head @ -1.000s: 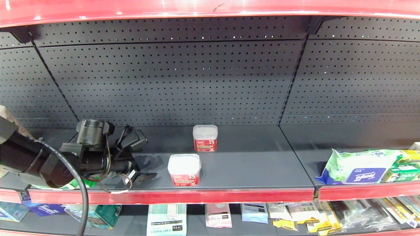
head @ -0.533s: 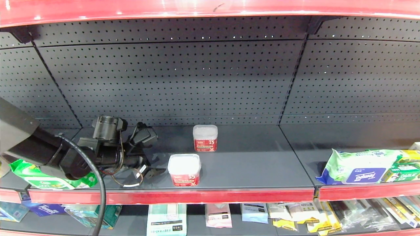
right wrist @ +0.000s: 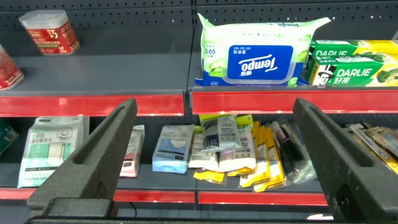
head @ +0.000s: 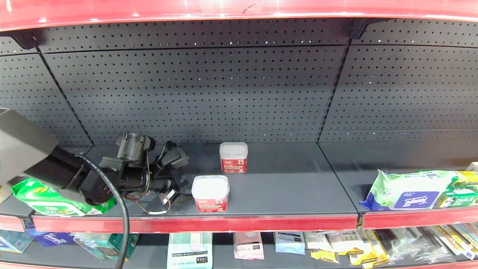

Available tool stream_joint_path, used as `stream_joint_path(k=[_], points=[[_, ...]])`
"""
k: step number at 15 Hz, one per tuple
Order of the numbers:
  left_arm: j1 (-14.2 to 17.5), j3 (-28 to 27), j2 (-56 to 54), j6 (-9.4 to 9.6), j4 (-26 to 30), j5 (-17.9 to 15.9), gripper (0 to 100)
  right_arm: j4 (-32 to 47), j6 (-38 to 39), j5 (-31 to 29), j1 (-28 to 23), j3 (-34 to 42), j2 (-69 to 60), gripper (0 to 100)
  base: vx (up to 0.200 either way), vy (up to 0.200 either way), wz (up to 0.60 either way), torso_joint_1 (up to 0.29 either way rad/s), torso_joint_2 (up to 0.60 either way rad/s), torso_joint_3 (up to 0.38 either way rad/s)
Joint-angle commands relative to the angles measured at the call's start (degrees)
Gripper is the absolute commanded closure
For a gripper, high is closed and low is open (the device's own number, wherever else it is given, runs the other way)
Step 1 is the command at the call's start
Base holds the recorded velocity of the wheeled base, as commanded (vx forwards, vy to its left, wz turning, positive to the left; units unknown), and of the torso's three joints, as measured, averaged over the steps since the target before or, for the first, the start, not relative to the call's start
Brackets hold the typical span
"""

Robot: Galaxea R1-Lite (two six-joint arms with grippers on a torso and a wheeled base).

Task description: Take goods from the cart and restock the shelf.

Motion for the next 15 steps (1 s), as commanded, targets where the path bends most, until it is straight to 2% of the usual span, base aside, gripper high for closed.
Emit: stream_joint_path(k=[1, 12, 15], points=[[-0.70, -0.58, 0.72, -0.26, -0.12, -0.01, 0, -0.01, -0.01, 0.03, 0.00, 0.00, 0.09, 0, 0.000, 0.000, 0.00, 0.000, 0.00, 0.000], [-2.73, -1.81, 0.89, -1.13, 0.50, 1.04, 0, -0.01, -0.01, 0.03, 0.00, 0.00, 0.00, 0, 0.000, 0.000, 0.00, 0.000, 0.00, 0.000], [-3.25, -1.90, 0.28, -1.13, 2.70, 1.04, 0, -0.01, -0.01, 0.03, 0.00, 0.00, 0.09, 0, 0.000, 0.000, 0.00, 0.000, 0.00, 0.000]])
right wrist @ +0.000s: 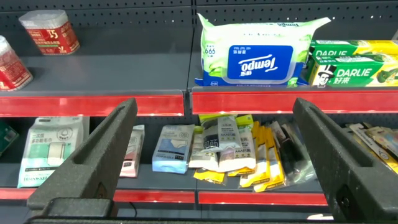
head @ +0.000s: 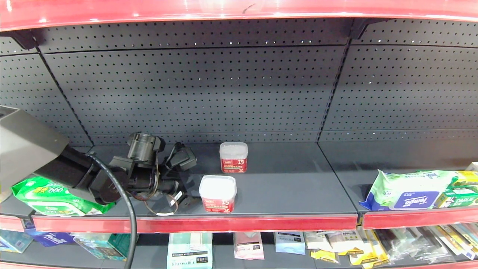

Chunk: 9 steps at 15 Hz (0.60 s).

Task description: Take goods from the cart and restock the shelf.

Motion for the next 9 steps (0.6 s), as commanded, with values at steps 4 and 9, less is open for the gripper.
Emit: stream_joint_path(k=[4, 9], points=[[-0.96, -0.17, -0.34, -0.08, 0.19, -0.01, 0, -0.01, -0.01, 0.02, 0.00, 0.00, 0.09, 0, 0.000, 0.000, 0.00, 0.000, 0.00, 0.000], [-1.92, -0.17, -0.34, -0.43, 0.89, -0.01, 0, -0.01, -0.01, 0.02, 0.00, 0.00, 0.09, 0, 0.000, 0.000, 0.00, 0.000, 0.00, 0.000]])
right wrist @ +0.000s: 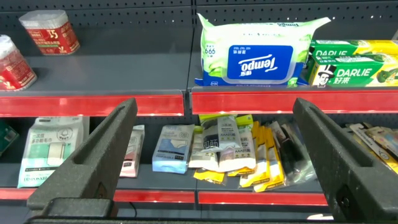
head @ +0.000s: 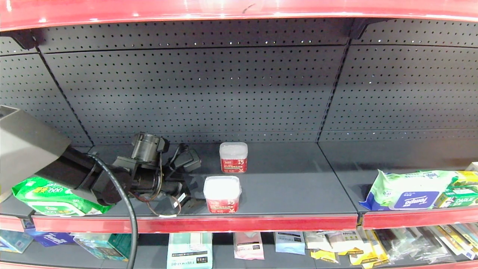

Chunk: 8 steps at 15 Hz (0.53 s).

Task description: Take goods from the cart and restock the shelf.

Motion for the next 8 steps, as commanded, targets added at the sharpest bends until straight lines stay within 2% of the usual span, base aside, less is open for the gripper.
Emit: stream_joint_path(k=[1, 8], points=[[-0.42, 0.00, -0.11, -0.63, 0.28, 0.01, 0, -0.01, -0.01, 0.02, 0.00, 0.00, 0.00, 0, 0.000, 0.000, 0.00, 0.000, 0.00, 0.000], [-0.51, -0.53, -0.02, -1.16, 0.28, 0.09, 0, -0.01, -0.01, 0.02, 0.00, 0.00, 0.09, 0, 0.000, 0.000, 0.00, 0.000, 0.00, 0.000]])
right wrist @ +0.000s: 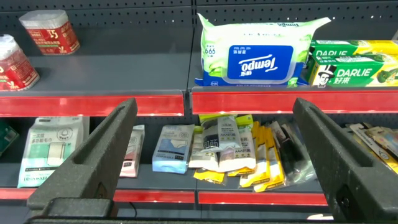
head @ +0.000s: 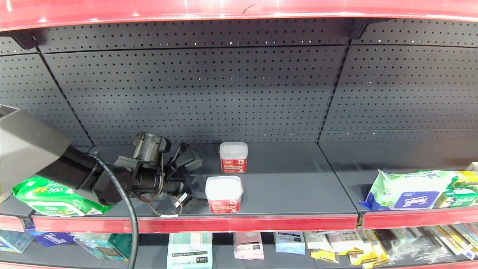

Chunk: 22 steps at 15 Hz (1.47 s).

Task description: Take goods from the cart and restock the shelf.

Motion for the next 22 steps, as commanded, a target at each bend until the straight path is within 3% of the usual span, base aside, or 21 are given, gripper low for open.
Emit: stream_joint_path(k=[1, 22], points=[[-0.13, -0.18, 0.16, 0.01, -0.04, -0.01, 0, -0.01, -0.01, 0.02, 0.00, 0.00, 0.09, 0, 0.000, 0.000, 0.00, 0.000, 0.00, 0.000], [-1.54, -1.93, 1.48, 0.10, -0.13, 0.08, 0, -0.01, -0.01, 0.02, 0.00, 0.00, 0.00, 0, 0.000, 0.000, 0.00, 0.000, 0.00, 0.000]])
